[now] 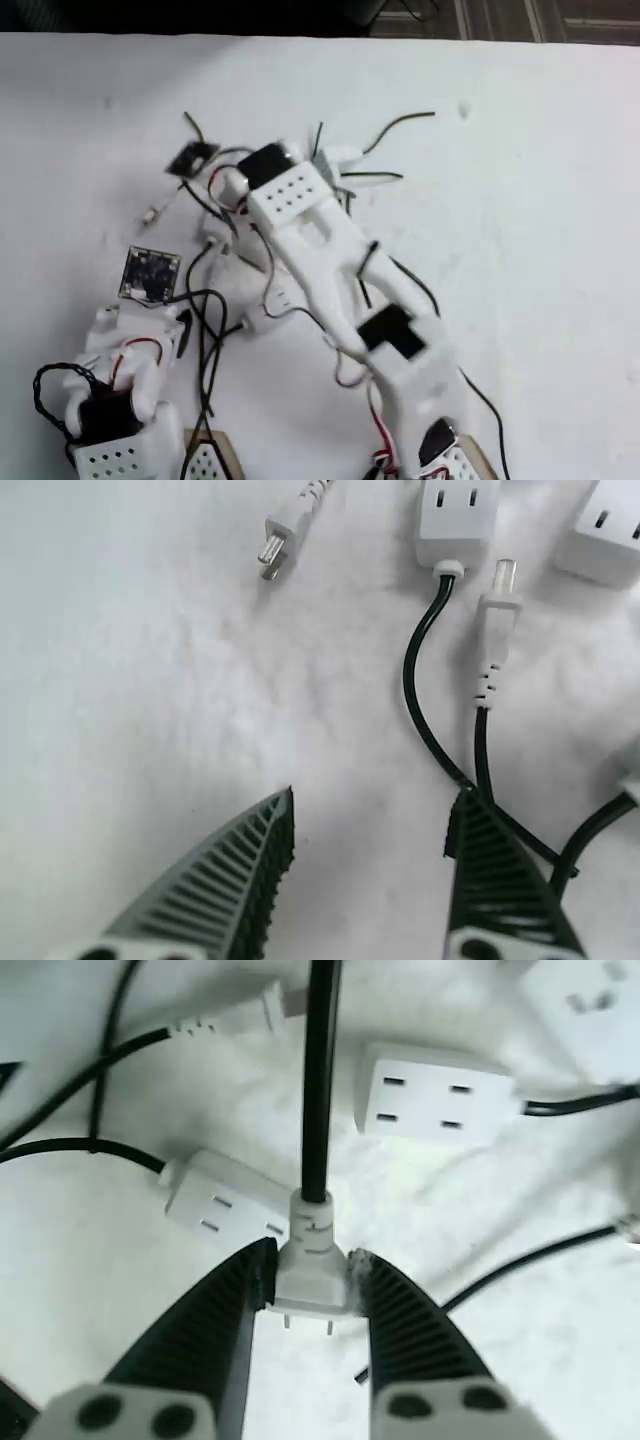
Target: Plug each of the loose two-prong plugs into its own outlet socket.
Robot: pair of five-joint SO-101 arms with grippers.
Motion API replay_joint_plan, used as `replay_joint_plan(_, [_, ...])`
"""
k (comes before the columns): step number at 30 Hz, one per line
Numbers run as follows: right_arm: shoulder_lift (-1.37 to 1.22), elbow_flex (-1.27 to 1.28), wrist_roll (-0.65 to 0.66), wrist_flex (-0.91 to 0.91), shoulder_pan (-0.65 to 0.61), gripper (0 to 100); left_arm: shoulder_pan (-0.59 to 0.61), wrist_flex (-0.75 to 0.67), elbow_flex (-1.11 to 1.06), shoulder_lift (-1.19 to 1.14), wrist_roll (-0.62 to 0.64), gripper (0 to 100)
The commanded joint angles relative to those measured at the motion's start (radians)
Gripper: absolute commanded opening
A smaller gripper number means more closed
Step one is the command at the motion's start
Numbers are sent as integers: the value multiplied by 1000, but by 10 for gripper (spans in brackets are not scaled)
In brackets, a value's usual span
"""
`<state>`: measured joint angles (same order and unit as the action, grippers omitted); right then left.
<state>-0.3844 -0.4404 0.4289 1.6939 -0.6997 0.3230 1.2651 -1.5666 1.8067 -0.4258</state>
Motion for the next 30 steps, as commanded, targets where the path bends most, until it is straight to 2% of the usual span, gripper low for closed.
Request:
replay_joint_plan(1, [200,71,-21,18,33,17,10,2,3,8,-2,249])
replay_joint_plan(5, [314,250,-92,-24,101,17,10,2,3,8,-2,249])
replay_joint_plan(12, [372,565,-307,-306,274,17,10,2,3,8,-2,249])
replay_joint_plan(18, [348,730,-330,-450,295,21,10,2,3,8,-2,249])
replay_joint_plan(24, [340,733,-324,-351,295,184,10,2,3,8,-2,250])
replay_joint_plan(30, [366,713,-321,-311,297,143,10,2,3,8,-2,251])
